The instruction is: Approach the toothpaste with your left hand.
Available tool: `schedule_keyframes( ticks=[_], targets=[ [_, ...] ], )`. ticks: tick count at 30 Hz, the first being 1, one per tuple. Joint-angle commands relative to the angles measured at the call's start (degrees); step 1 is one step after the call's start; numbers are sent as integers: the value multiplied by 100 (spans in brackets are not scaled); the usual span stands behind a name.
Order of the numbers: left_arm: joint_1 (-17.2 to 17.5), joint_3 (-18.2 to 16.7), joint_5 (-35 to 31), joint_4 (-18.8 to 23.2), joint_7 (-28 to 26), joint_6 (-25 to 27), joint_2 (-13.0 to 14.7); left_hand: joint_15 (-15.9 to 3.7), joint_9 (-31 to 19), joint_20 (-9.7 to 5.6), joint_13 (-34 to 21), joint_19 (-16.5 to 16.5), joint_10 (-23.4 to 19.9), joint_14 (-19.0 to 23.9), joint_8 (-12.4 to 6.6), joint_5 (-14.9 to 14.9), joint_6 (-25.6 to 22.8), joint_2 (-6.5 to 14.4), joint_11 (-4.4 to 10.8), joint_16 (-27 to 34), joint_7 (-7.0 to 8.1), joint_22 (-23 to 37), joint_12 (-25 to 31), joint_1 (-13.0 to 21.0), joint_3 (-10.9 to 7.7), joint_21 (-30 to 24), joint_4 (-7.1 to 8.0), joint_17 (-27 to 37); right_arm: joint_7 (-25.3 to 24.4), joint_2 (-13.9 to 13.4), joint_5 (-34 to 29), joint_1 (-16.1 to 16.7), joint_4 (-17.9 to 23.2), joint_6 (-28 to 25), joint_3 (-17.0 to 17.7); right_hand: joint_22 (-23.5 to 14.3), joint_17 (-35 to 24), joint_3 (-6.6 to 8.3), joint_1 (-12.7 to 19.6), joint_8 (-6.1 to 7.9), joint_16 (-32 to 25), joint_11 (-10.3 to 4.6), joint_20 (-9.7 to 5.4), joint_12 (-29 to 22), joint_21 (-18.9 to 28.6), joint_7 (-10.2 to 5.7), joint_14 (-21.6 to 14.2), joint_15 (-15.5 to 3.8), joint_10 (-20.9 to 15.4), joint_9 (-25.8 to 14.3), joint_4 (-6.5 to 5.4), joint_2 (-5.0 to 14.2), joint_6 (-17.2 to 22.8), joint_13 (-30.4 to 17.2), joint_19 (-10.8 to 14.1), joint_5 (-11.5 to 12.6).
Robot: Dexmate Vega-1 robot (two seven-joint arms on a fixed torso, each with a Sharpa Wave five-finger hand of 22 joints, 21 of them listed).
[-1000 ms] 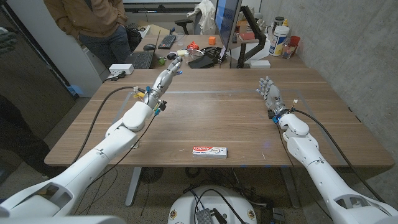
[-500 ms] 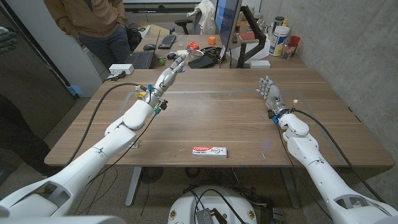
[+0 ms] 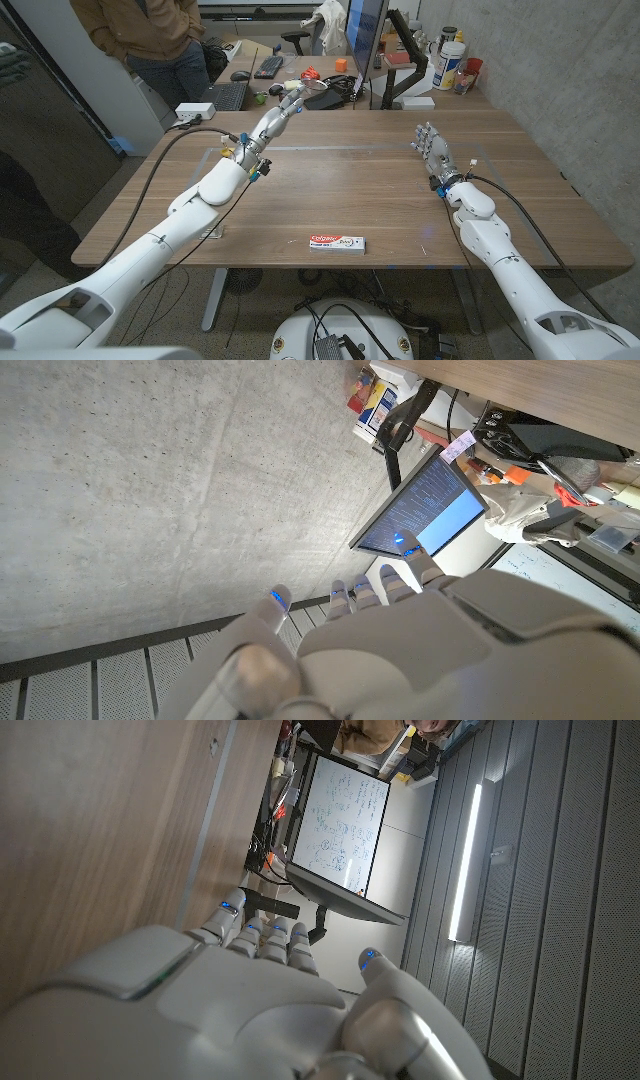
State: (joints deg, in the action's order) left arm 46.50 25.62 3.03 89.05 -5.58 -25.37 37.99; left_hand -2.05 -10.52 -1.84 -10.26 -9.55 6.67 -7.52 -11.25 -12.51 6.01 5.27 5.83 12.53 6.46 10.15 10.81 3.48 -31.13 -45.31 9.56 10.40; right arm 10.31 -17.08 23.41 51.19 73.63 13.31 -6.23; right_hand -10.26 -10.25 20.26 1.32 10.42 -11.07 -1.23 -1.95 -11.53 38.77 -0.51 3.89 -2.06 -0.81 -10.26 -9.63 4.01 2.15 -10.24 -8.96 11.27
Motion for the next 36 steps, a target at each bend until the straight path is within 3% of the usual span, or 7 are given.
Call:
schedule_keyframes(
  ticks=[1,27,36],
  targets=[
    [-82,53,-347,57,52,-232,8,-250,-10,-300,-17,-177,-49,16,-13,-42,-46,281,6,4,29,11,25,70,-5,37,-17,7,-12,41,-19,-71,-105,37,-38,-13,-13,-32,-15,49,-11,-27,-461,-34,-12,-2,24,-117,-37,-26,3,566,67,-25,0,27],
    [-27,-21,-560,416,353,-583,167,-261,-9,-297,-16,-173,-101,62,4,-56,-89,211,16,-22,42,10,13,87,28,96,-35,1,-60,68,-42,-62,-133,63,-69,-14,-14,-42,-28,51,-10,-26,-460,-36,-39,-7,19,-117,-46,-26,-11,563,82,-25,-1,27],
    [20,-81,-1038,606,207,-646,246,-256,-8,-298,-16,-166,-149,94,7,-64,-107,195,18,-26,42,10,22,97,38,116,-44,-2,-75,73,-56,-65,-139,74,-82,-14,-13,-43,-31,50,-8,-24,-458,-37,-48,-5,18,-118,-49,-27,-14,561,81,-25,-2,28]
  ],
)
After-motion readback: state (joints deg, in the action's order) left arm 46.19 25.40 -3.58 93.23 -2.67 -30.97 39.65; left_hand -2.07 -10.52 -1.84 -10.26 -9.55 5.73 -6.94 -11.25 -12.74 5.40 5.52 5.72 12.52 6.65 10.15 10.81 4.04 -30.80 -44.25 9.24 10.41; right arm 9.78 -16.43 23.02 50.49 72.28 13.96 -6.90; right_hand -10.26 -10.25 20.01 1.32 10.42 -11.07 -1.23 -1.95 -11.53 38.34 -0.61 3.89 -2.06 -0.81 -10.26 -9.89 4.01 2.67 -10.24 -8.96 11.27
